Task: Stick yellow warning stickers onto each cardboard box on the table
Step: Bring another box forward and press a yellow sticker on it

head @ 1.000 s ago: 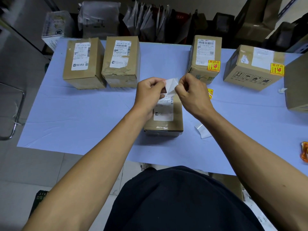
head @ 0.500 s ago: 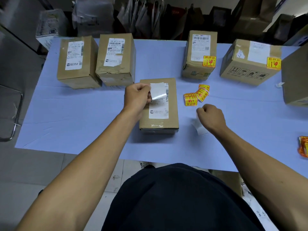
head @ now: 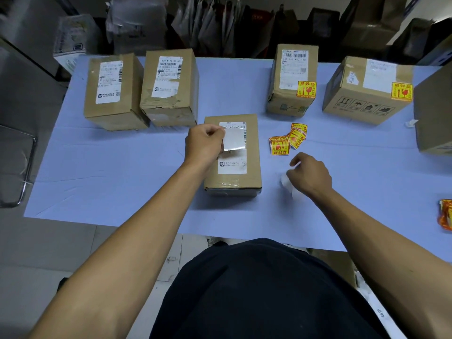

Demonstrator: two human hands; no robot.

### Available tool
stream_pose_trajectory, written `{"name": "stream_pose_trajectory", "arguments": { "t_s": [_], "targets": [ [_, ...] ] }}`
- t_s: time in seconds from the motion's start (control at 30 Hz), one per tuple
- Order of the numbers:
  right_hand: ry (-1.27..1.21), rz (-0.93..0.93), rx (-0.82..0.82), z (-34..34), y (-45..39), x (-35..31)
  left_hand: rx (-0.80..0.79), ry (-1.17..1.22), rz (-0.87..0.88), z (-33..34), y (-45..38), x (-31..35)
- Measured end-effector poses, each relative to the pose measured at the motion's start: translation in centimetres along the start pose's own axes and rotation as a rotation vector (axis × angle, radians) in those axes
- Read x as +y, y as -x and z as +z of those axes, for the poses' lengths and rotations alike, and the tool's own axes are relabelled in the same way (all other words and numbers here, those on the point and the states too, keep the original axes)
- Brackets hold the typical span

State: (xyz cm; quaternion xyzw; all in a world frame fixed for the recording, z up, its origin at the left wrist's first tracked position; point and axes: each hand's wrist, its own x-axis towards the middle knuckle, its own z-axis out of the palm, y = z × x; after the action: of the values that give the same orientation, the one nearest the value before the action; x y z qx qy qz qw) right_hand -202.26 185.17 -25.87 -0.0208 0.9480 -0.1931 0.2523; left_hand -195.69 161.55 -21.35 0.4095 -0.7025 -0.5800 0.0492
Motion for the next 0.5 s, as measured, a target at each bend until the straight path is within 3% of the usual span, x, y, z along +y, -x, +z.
{"name": "stream_pose_trajectory", "arguments": {
  "t_s": [0.23, 0.37, 0.5],
  "targets": [
    [-0.313, -0.519, 0.201, -1.0, 2.7, -8.8, -0.044, 0.125, -0.082, 1.1, 1.2, -0.1],
    [-0.243, -0.54, 0.145, 0.1, 3.0, -10.5, -0.139, 0.352, -0.165, 1.4, 2.2, 0.9],
    [-0.429, -0.432, 0.044, 0.0, 3.0, -10.5, -0.274, 0.466, -0.248, 0.8, 2.6, 1.5]
  ]
}}
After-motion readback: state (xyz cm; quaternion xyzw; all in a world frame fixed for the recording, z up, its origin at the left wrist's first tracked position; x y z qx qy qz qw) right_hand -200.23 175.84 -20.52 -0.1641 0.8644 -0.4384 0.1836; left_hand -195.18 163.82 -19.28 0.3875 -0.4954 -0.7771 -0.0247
